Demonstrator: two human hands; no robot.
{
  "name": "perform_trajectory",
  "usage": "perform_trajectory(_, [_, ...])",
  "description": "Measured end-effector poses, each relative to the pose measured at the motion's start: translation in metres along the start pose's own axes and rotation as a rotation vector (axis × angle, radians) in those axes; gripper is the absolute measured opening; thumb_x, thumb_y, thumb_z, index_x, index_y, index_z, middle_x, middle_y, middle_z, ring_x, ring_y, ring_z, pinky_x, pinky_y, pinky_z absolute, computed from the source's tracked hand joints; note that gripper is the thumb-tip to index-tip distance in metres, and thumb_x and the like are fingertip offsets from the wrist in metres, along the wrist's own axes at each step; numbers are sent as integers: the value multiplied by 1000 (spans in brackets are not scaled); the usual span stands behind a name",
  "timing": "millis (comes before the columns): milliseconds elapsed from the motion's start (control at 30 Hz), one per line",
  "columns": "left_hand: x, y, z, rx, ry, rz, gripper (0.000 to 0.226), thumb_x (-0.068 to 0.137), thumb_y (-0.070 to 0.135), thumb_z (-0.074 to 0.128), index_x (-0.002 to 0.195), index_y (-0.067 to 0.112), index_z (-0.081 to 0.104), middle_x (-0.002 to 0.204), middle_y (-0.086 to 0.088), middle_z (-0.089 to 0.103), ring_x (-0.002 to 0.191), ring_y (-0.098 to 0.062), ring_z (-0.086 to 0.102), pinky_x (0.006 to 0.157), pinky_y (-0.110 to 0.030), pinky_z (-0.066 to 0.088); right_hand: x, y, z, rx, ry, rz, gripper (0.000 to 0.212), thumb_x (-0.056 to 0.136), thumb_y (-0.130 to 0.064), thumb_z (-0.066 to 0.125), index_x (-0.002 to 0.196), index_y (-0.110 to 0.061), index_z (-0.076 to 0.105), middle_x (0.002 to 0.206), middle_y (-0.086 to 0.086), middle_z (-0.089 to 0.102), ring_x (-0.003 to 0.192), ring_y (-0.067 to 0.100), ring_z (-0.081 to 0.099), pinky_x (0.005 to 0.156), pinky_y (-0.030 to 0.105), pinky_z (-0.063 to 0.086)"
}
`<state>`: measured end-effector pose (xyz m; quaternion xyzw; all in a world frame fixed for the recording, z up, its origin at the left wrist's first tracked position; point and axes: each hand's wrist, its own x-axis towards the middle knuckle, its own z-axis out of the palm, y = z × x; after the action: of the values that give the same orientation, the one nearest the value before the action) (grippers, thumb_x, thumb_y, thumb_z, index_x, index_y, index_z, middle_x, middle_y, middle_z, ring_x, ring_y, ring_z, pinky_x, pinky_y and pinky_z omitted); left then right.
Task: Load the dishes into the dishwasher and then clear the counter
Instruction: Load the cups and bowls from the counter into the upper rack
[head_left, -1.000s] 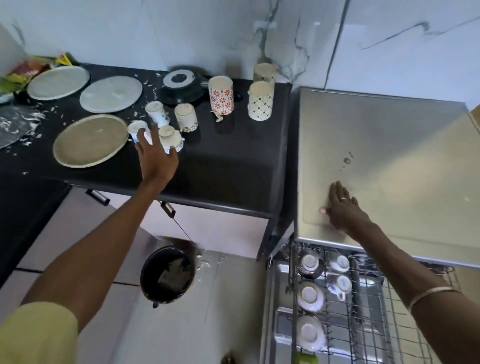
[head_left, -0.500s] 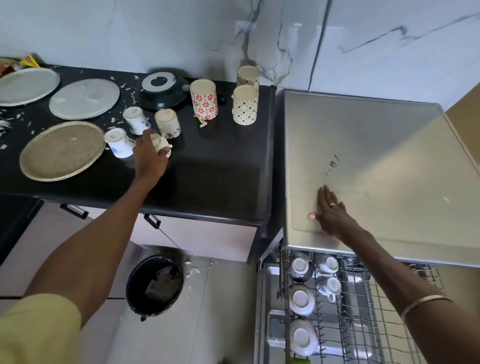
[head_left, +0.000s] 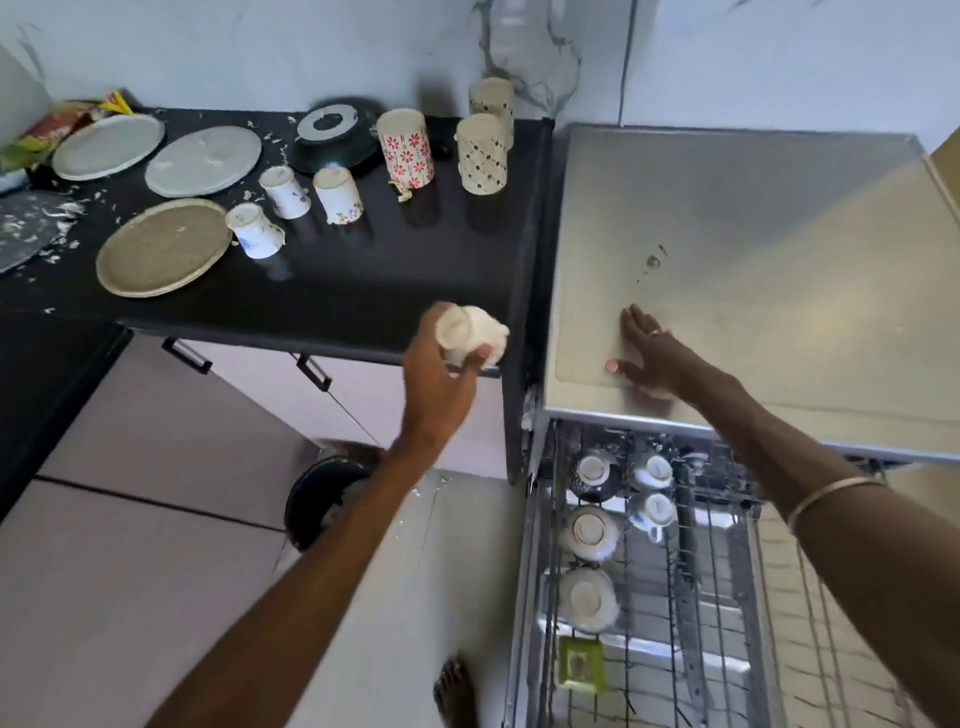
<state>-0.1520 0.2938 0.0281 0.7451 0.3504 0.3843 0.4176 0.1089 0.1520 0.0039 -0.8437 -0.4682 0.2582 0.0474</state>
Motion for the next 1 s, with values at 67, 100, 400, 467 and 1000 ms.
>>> perform_trajectory(67, [-60, 16, 29, -24, -60, 19, 58, 79, 17, 80, 130, 15, 52, 124, 8, 58, 112, -3, 54, 94, -18, 46, -14, 12, 3, -24, 28, -31, 82, 101, -41, 45, 156, -8, -6, 163, 8, -11, 152, 25, -3, 121, 38, 5])
perform_trajectory(100, [-89, 22, 45, -42, -92, 30, 58, 80, 15, 80, 130, 13, 52, 125, 5, 58, 115, -4, 54, 96, -14, 43, -21, 19, 5, -25, 40, -38, 79, 102, -40, 43, 156, -6, -4, 164, 9, -9, 152, 26, -2, 121, 39, 6])
perform_trajectory(400, [-234, 1, 159, 69, -626, -30, 51, 85, 18, 72, 130, 20, 50, 125, 10, 55, 113, -6, 51, 95, -14, 40, -92, 123, 9, -116, 181, -38, 64, 105, -44, 18, 157, -11, -2, 164, 7, -4, 152, 26, -3, 123, 40, 7])
perform_trajectory(467, [-245, -15, 182, 131, -683, -79, 49, 84, 15, 71, 129, 17, 50, 124, 3, 57, 110, -12, 53, 92, -22, 42, -94, 136, 13, -122, 195, -61, 64, 105, -45, 13, 157, -12, -5, 164, 6, -7, 151, 24, -7, 124, 39, 4])
perform_trajectory(1000, [-266, -70, 246, 399, -1007, 31, 45, 82, 31, 41, 117, 11, 61, 125, -6, 60, 109, -16, 53, 97, -27, 40, -89, 148, 31, -91, 331, -73, 61, 104, -44, 11, 157, -15, 0, 165, 0, -3, 152, 19, -5, 122, 34, -2])
